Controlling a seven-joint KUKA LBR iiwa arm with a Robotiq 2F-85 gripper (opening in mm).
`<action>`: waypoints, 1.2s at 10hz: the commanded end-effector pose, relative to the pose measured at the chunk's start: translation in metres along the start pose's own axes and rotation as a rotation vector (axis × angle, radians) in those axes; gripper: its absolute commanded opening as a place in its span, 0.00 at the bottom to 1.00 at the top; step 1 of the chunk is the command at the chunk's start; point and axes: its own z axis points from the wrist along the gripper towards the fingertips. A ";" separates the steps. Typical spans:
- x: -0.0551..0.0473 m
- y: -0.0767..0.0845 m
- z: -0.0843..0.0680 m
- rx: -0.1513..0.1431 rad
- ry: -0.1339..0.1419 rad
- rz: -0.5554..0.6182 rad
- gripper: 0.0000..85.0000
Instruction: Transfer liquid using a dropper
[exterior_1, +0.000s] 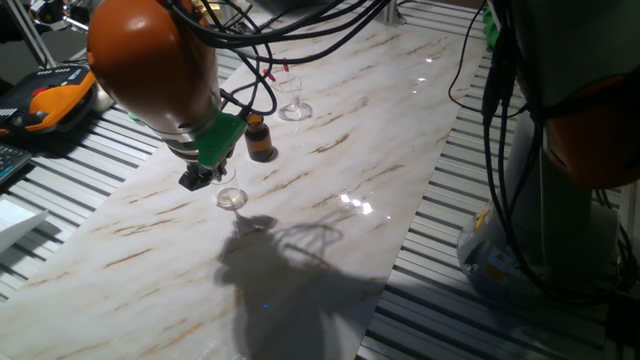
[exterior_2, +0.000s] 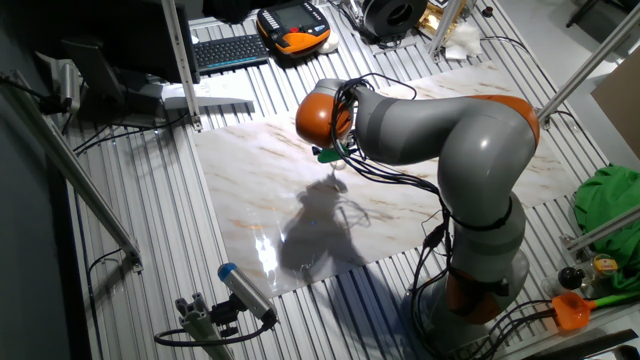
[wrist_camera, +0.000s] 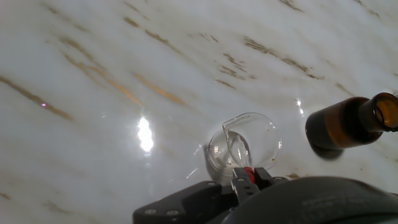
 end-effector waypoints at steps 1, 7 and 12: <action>0.000 0.000 0.000 0.000 0.000 0.000 0.20; -0.002 0.000 0.000 0.002 0.000 0.001 0.20; -0.002 0.000 -0.001 0.002 0.001 0.001 0.40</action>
